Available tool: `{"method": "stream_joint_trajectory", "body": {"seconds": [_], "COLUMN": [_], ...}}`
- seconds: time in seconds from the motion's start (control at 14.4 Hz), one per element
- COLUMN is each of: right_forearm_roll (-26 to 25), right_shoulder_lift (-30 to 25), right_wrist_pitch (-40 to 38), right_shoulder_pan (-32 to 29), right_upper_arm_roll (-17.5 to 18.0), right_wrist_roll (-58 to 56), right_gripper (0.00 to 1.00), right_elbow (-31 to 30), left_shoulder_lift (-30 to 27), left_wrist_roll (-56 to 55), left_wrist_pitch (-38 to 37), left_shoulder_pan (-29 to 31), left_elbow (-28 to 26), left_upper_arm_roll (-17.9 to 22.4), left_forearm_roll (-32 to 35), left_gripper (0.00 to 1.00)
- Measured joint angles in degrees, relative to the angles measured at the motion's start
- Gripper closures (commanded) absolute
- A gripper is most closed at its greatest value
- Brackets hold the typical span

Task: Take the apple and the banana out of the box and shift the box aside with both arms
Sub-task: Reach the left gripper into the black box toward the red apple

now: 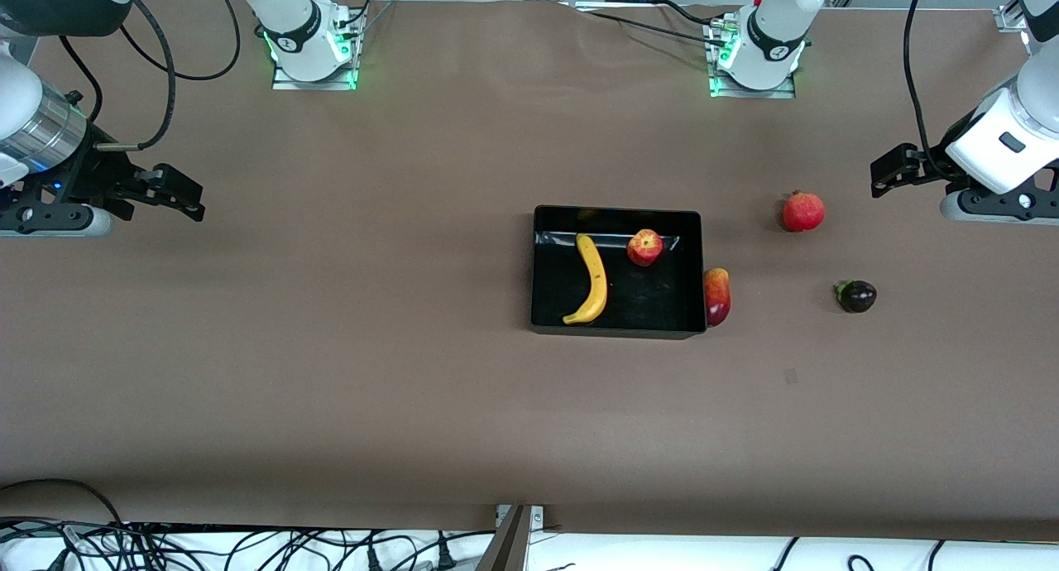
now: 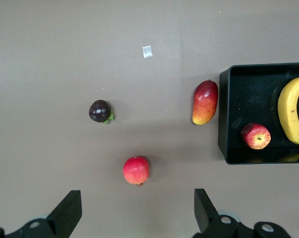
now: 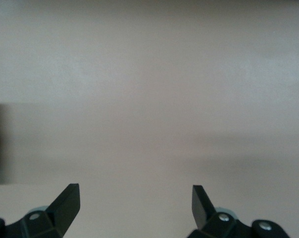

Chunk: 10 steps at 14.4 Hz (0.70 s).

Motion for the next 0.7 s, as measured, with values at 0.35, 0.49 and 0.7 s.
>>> {"method": "stream_joint_trajectory", "body": {"seconds": [0.35,0.49,0.7], "right_forearm_roll": [0.0,0.0,0.0], "right_shoulder_lift": [0.0,0.0,0.0], "right_wrist_pitch": [-0.36,-0.36,-0.28], "right_shoulder_pan": [0.0,0.0,0.0], "right_upper_arm_roll": [-0.01,-0.01,-0.01], "right_wrist_roll": [0.0,0.0,0.0], "right_gripper": [0.0,0.0,0.0], "right_elbow": [0.0,0.0,0.0], "left_shoulder_lift": [0.12,0.31,2.19], "left_wrist_roll": [0.0,0.0,0.0], "left_wrist_pitch": [-1.0,-1.63,-7.84], "left_shoulder_pan": [0.01,0.0,-0.47], "left_elbow": [0.05,0.04,-0.07], "left_upper_arm_roll": [0.01,0.0,-0.4], "left_forearm_roll": [0.0,-0.18,-0.85], "left_gripper": [0.0,0.0,0.0]}}
